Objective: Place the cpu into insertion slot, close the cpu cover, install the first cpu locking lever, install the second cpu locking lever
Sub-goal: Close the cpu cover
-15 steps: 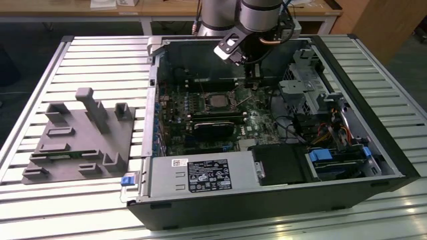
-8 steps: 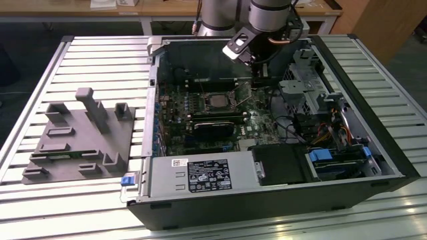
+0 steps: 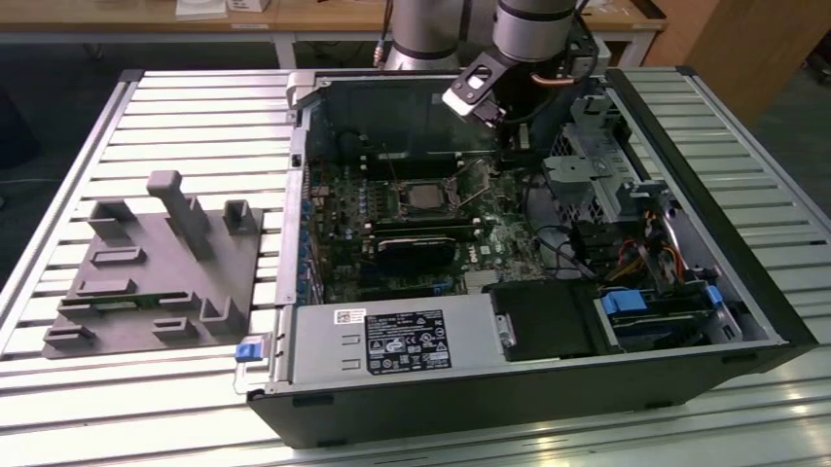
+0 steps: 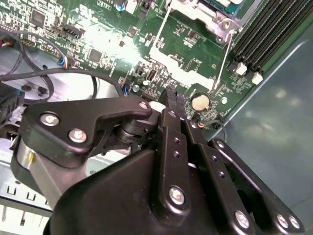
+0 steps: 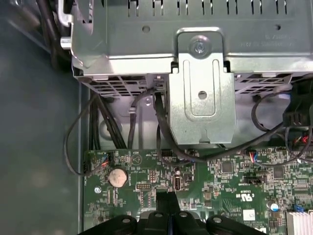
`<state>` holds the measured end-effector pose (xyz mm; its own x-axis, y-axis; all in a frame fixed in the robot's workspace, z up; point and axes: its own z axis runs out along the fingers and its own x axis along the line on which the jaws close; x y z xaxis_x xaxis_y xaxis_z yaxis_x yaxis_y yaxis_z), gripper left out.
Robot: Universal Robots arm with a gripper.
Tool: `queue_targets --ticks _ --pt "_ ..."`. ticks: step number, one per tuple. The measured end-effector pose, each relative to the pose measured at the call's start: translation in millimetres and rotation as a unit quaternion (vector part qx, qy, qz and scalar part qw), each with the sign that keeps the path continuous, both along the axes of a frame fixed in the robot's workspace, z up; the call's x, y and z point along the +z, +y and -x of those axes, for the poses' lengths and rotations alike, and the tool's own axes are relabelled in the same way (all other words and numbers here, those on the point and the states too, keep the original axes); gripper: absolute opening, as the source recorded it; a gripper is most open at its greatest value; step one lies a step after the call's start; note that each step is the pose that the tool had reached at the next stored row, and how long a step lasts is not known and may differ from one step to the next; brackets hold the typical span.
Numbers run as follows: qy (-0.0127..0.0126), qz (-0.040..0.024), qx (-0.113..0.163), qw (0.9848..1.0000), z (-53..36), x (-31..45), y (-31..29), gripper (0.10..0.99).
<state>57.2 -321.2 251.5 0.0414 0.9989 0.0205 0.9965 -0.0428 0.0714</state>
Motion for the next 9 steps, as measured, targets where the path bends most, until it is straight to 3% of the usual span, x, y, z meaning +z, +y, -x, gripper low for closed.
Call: queue_targets --ticks 9 --pt "0.0004 0.0001 0.000 1.0000 0.0 -14.8 0.0 0.106"
